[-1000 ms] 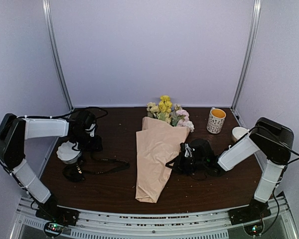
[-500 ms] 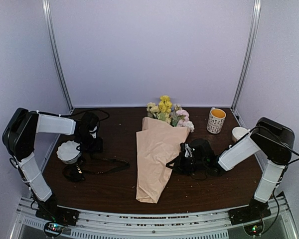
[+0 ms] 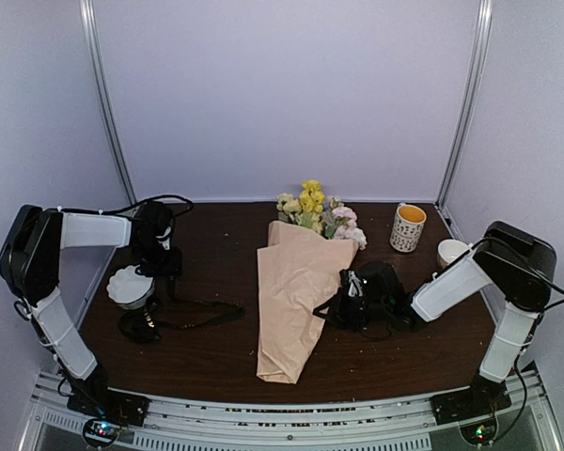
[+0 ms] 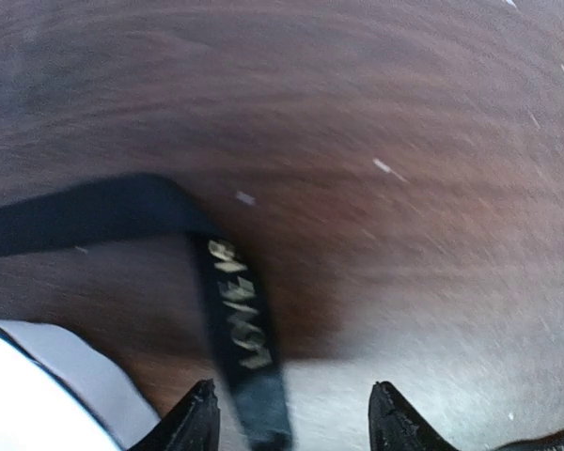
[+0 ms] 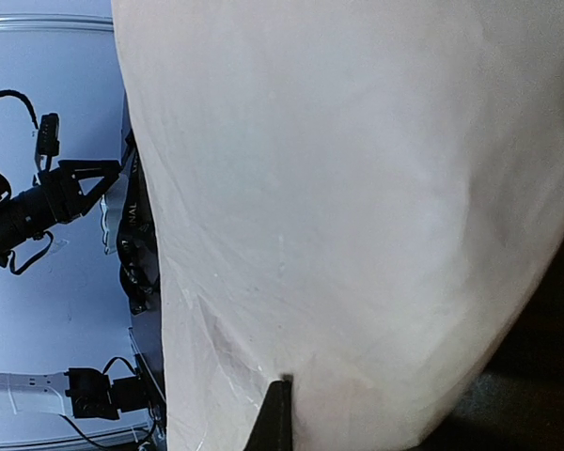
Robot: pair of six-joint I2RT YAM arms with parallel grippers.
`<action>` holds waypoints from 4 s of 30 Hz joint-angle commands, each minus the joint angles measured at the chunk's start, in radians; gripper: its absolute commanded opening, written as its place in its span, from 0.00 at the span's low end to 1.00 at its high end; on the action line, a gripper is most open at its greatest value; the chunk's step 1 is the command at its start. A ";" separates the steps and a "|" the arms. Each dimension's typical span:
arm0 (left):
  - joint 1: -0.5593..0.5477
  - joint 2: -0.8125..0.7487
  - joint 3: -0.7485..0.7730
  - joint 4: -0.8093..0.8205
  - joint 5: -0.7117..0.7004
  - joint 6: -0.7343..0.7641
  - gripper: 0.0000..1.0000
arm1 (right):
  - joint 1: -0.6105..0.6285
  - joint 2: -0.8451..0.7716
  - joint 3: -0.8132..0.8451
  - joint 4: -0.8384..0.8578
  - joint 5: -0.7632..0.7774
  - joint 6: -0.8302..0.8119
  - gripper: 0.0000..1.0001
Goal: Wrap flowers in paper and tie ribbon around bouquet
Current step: Adjust the ribbon at the center of the board, then pick up the center of the board from the right side of the ribbon.
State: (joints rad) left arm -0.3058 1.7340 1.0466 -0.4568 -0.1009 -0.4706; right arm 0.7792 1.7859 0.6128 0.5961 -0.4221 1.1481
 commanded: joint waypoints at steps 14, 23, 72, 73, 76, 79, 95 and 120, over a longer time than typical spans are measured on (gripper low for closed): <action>0.036 0.160 -0.039 0.113 0.338 0.025 0.46 | 0.002 -0.015 0.014 -0.010 0.008 -0.012 0.00; -0.096 0.158 -0.037 0.152 0.417 0.101 0.00 | 0.002 -0.033 -0.007 0.002 0.019 -0.006 0.00; -0.224 0.140 0.232 0.007 0.068 -0.040 0.56 | 0.004 -0.042 0.000 -0.073 0.038 -0.054 0.00; -0.225 0.162 0.244 -0.002 0.082 -0.035 0.55 | 0.004 -0.043 0.000 -0.072 0.037 -0.054 0.00; -0.234 0.191 0.256 -0.012 0.108 -0.030 0.53 | 0.003 -0.041 0.000 -0.069 0.040 -0.052 0.00; -0.242 0.199 0.238 -0.013 0.104 -0.035 0.53 | 0.004 -0.042 -0.002 -0.064 0.041 -0.048 0.00; -0.243 0.326 0.292 -0.038 0.049 0.000 0.43 | 0.003 -0.041 -0.007 -0.063 0.042 -0.049 0.00; -0.584 -0.284 0.083 -0.055 0.398 0.570 0.00 | 0.004 -0.050 0.038 -0.107 0.022 -0.061 0.00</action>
State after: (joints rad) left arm -0.7265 1.5898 1.1362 -0.4980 0.0544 -0.1181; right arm 0.7792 1.7561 0.6189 0.5133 -0.4026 1.1015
